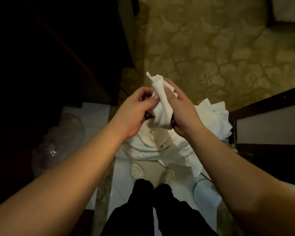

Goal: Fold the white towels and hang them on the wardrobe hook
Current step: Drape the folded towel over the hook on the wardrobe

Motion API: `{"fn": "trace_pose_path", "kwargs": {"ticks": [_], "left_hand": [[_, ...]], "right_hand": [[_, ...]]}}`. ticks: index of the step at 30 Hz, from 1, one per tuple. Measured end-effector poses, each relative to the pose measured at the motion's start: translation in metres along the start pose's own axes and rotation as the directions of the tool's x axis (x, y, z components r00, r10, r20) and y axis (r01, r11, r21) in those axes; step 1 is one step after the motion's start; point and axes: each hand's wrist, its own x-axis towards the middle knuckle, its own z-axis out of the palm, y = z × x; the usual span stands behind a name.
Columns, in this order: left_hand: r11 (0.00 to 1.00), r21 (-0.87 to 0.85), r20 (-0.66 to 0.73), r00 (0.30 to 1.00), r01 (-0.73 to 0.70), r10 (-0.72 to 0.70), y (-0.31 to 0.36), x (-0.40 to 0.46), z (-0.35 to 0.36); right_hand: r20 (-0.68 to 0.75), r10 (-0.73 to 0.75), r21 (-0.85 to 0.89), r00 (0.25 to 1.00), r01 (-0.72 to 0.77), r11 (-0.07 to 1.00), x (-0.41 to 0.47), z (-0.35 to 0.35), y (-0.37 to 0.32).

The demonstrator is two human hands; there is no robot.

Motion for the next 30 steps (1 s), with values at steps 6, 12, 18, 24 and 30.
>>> {"fn": "trace_pose_path", "kwargs": {"ticks": [6, 12, 18, 24, 30], "left_hand": [[0.987, 0.051, -0.106, 0.982, -0.15, 0.155, 0.069, -0.119, 0.017], [0.932, 0.175, -0.229, 0.908, -0.317, 0.351, 0.105, -0.24, 0.025], [0.852, 0.256, -0.202, 0.836, -0.457, 0.51, 0.104, -0.372, 0.013], [0.805, 0.257, -0.245, 0.77, -0.534, 0.589, 0.081, -0.502, -0.004], [0.765, 0.341, -0.326, 0.695, -0.546, 0.641, 0.076, -0.624, -0.013]], "right_hand": [[0.096, -0.08, -0.007, 0.992, 0.081, 0.997, -0.092, 0.059, -0.066], [0.156, -0.221, -0.053, 0.963, 0.232, 0.971, -0.199, 0.113, -0.098], [0.332, -0.31, -0.193, 0.891, 0.386, 0.902, -0.319, 0.153, -0.086], [0.395, -0.324, -0.335, 0.859, 0.464, 0.82, -0.431, 0.191, -0.053], [0.498, -0.335, -0.586, 0.8, 0.595, 0.55, -0.511, 0.217, -0.042]]}}
